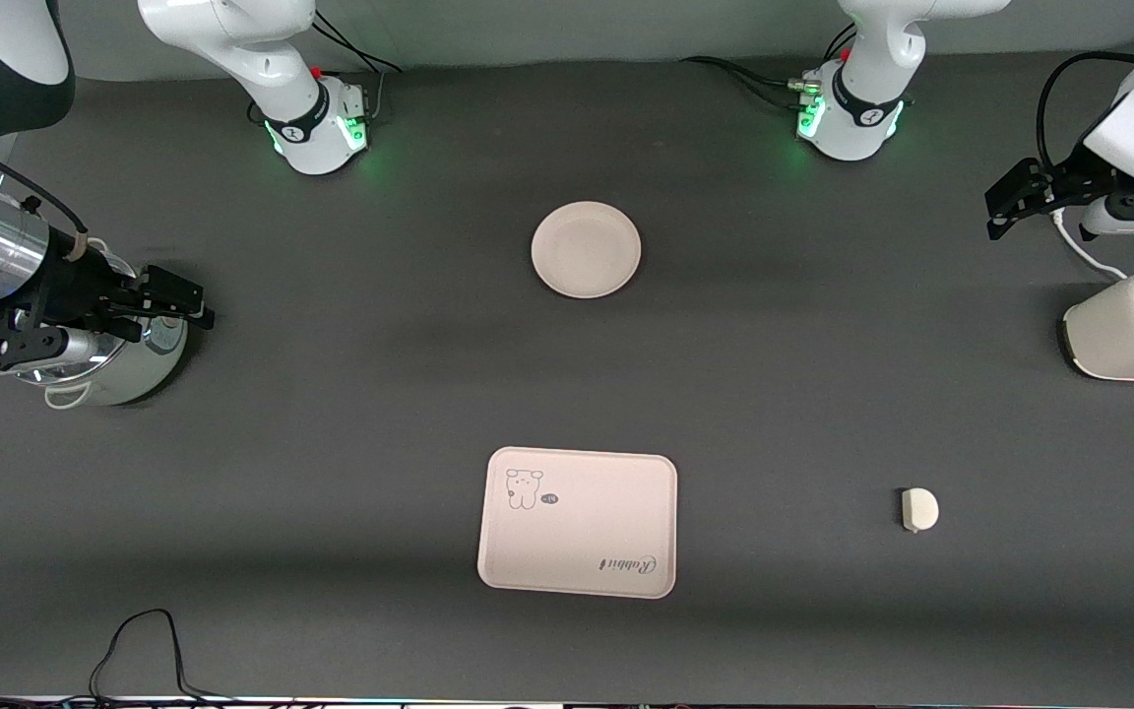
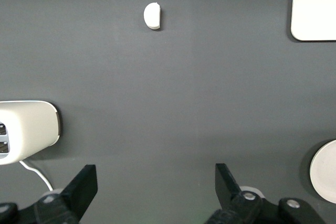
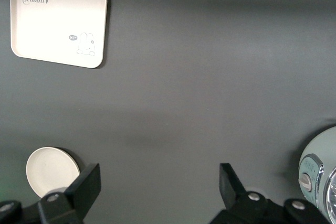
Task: Place bun in plate and plate on tray
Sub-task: 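Lower the left gripper toward the small white bun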
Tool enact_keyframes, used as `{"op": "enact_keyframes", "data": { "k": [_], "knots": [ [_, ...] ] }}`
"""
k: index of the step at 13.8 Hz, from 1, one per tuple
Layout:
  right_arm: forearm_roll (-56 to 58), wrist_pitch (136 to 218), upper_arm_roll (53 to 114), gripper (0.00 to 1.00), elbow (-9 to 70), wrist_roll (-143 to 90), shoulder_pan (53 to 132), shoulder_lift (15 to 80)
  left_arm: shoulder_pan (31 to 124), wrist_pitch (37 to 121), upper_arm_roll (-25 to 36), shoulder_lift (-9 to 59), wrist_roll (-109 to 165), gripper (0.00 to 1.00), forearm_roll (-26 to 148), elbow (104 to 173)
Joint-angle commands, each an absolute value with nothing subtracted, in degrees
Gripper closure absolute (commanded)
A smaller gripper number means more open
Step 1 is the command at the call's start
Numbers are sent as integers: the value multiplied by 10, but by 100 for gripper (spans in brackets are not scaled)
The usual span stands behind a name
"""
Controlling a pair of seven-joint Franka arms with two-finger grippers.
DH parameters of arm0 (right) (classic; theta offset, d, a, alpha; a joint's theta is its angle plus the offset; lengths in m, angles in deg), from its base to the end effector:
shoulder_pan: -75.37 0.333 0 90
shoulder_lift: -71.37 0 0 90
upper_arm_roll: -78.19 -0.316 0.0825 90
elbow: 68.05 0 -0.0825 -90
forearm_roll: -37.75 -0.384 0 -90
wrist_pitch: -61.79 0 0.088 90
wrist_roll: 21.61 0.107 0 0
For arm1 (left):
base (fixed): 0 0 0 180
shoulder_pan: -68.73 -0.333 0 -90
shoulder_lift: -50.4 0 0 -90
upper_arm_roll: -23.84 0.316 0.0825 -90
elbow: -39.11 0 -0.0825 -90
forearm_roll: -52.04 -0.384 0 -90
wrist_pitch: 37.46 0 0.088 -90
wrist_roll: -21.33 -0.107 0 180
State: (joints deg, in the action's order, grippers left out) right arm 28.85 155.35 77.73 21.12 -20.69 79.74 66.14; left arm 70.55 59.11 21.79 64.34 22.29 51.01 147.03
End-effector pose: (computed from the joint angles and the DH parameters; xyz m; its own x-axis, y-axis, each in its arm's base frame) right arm 0.5833 0.0648 0.5859 0.9981 0.0588 -0.0179 0.0553 -0.9864 -0.1547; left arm 0.4844 -0.0329 0.6122 0.9976 -0.0521 0.0454 -0.0510 -0.9984 -0.0258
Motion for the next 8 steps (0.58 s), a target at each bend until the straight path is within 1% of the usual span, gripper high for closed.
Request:
{"op": "enact_keyframes", "data": {
  "k": [1,4,5,6,8],
  "knots": [
    [294,1550,784,0,201,-205,801,657,697,587,216,650,205,0,517,1472],
    [293,1552,785,0,199,-206,800,657,694,582,215,637,202,0,518,1473],
    [293,1557,785,0,199,-206,800,657,689,574,210,615,203,0,518,1474],
    [293,1557,785,0,199,-206,799,657,680,587,204,587,205,0,518,1472],
    [293,1557,785,0,199,-206,799,658,653,657,179,517,208,0,510,1456]
  ]
}}
